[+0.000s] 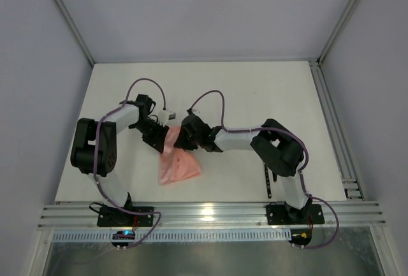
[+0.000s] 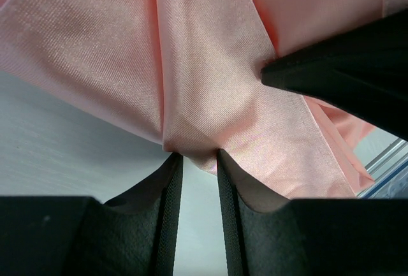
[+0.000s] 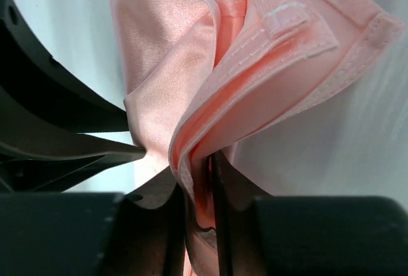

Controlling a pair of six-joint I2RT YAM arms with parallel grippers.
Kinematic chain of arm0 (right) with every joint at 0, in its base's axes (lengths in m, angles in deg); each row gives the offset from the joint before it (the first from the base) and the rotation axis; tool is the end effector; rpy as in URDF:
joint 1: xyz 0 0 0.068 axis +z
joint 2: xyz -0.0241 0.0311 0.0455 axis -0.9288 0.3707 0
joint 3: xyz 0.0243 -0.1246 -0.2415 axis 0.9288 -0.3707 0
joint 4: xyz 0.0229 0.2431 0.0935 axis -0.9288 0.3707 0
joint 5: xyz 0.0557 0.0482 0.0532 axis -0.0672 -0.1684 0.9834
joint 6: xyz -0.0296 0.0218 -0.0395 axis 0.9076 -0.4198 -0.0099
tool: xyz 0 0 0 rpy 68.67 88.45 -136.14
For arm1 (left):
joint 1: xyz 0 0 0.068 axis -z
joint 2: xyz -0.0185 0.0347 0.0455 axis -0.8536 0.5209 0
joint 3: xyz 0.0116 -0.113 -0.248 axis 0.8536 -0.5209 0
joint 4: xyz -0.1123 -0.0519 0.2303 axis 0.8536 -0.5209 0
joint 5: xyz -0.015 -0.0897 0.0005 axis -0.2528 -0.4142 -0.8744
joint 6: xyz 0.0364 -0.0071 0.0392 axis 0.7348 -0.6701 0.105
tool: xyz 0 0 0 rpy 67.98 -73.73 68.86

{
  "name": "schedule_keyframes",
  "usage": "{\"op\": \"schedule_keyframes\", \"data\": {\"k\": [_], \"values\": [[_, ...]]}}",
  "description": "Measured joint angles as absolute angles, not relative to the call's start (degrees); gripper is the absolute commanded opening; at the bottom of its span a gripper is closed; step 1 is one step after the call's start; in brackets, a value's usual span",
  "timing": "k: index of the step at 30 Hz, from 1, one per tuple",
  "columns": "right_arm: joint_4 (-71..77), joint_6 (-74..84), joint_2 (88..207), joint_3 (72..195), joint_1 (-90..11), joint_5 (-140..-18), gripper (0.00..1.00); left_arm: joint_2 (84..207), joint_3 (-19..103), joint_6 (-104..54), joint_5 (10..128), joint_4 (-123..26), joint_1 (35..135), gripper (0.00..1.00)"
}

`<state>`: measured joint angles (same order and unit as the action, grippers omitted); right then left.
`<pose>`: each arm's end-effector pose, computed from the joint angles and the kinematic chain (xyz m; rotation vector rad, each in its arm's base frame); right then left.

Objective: Fold the napkin into a case and place the utensils inside
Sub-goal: Rotate the 2/3-rectangle-folded napkin at the center of the board.

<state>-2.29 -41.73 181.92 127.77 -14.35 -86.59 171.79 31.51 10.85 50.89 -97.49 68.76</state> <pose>0.2531 0.3474 0.1436 -0.0092 2.4927 0.9113 0.2986 -0.0696 0.1547 0.8899 2.8163 -0.6833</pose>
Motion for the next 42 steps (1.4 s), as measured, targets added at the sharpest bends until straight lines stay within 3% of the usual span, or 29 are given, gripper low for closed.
{"op": "schedule_keyframes", "data": {"k": [7, 18, 22, 26, 31, 36, 42], "values": [[-5.4, -45.6, 181.9, 124.8, -14.5, -88.2, 0.04, 171.9, 33.7, 11.2, 49.4, -97.0, 69.0, 0.34], [-17.2, -53.8, 179.8, 115.6, -15.1, -89.8, 0.05, 171.6, 37.3, 11.1, 49.4, -98.5, 67.7, 0.52], [-18.5, -55.4, 179.2, 114.0, -15.2, -90.3, 0.15, 172.4, 36.8, 10.8, 49.3, -98.3, 67.3, 0.52], [-20.0, -56.7, 178.8, 113.0, -15.2, -90.4, 0.36, 175.7, 36.4, 9.6, 48.3, -98.1, 68.9, 0.48], [-19.7, -57.3, 174.2, 108.5, -15.2, -90.9, 0.44, 175.9, 36.4, 8.8, 49.2, -97.2, 71.9, 0.38], [-12.7, -54.1, 165.4, 102.1, -15.2, -92.1, 0.57, 176.0, 36.8, 8.2, 50.7, -96.6, 74.0, 0.38], [2.4, -41.1, 155.8, 101.2, -18.0, -89.1, 0.60, 177.7, 39.4, 9.0, 51.6, -95.9, 78.6, 0.38]]}}
